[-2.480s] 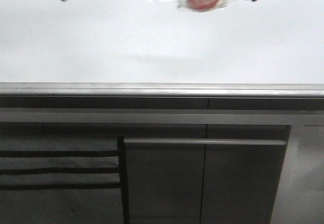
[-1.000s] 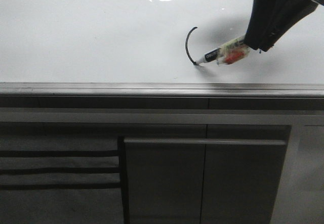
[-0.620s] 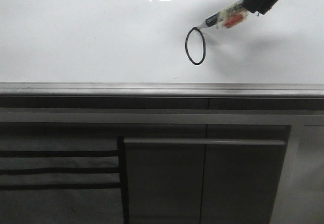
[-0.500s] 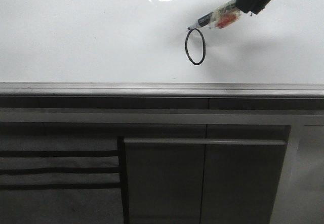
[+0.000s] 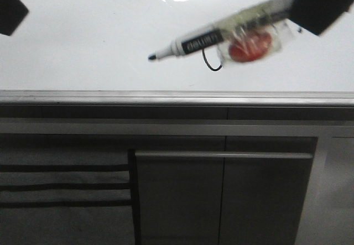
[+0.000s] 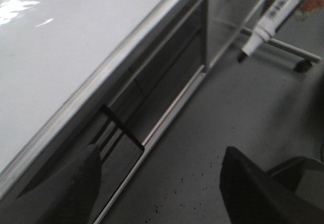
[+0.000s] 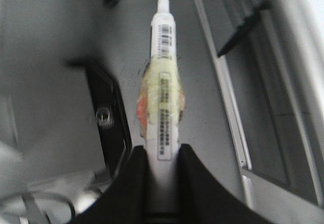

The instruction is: Write number 0 on whiteboard

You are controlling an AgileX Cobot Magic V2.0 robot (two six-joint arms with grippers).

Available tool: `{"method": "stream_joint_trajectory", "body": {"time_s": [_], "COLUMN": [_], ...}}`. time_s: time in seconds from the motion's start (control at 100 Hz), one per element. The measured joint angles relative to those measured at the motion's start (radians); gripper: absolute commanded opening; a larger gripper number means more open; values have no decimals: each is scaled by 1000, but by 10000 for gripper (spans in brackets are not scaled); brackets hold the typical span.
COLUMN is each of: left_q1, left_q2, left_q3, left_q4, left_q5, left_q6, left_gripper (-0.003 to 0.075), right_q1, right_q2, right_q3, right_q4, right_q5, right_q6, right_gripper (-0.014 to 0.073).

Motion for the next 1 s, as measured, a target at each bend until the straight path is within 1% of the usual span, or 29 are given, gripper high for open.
{"method": "stream_joint_trajectory", "body": {"time_s": [0.09, 0.19, 0.26, 0.43, 0.6, 0.7, 0.82, 0.91, 1.0], "left_q1": [-73, -150, -182, -198, -198, -198, -198, -198, -198], "left_q2": [73, 155, 211, 319, 386, 395, 397, 397, 397], "left_q3": [-41, -89, -124, -206, -259, -265, -265, -265, -265], "left_q4": [-6, -8, -5, 2, 16, 26, 28, 28, 28], "left_q5": [13, 17, 17, 11, 2, 0, -2, -4, -6], "left_q6": [52, 85, 96, 106, 109, 111, 111, 111, 111], "left_gripper": [461, 461, 461, 461, 452, 388, 271, 198, 150], "right_q1": [12, 14, 14, 14, 14, 14, 14, 14, 14], "right_q2": [-7, -7, -7, -7, -7, -7, -7, -7, -7], "right_q3": [10, 12, 12, 12, 12, 12, 12, 12, 12], "right_q4": [0, 0, 0, 0, 0, 0, 2, 4, 5], "right_q5": [16, -18, -50, -139, -157, -157, -157, -157, -157], "right_q6": [-72, -127, -151, -179, -183, -185, -185, -185, -185], "right_gripper": [-36, -36, -36, -36, -36, -36, -36, -36, -36]}}
